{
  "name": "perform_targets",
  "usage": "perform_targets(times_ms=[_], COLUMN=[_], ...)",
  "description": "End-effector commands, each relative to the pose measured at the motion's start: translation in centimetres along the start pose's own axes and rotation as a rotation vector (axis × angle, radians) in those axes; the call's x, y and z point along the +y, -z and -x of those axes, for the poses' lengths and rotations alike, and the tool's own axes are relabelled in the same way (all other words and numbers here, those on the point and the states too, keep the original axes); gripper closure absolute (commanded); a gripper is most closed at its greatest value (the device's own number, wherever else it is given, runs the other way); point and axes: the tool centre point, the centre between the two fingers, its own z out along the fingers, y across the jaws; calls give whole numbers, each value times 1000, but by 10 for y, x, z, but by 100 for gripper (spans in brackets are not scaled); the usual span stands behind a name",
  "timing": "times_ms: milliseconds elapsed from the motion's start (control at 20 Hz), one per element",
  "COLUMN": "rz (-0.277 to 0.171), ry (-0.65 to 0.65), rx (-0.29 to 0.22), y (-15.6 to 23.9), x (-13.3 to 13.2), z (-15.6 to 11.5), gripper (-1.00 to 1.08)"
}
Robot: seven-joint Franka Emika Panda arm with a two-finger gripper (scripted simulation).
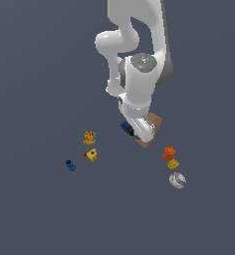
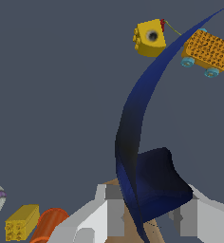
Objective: Pick up a designated object from a clutter of objects.
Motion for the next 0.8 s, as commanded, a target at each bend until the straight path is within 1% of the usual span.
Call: perform_targets(times_ms=[0,500,750], rz=[0,0,1], ry=[1,3,5], rx=[2,6,5], y=[22,106,142], x=[2,7,8], z=[15,69,93], gripper=[108,108,108])
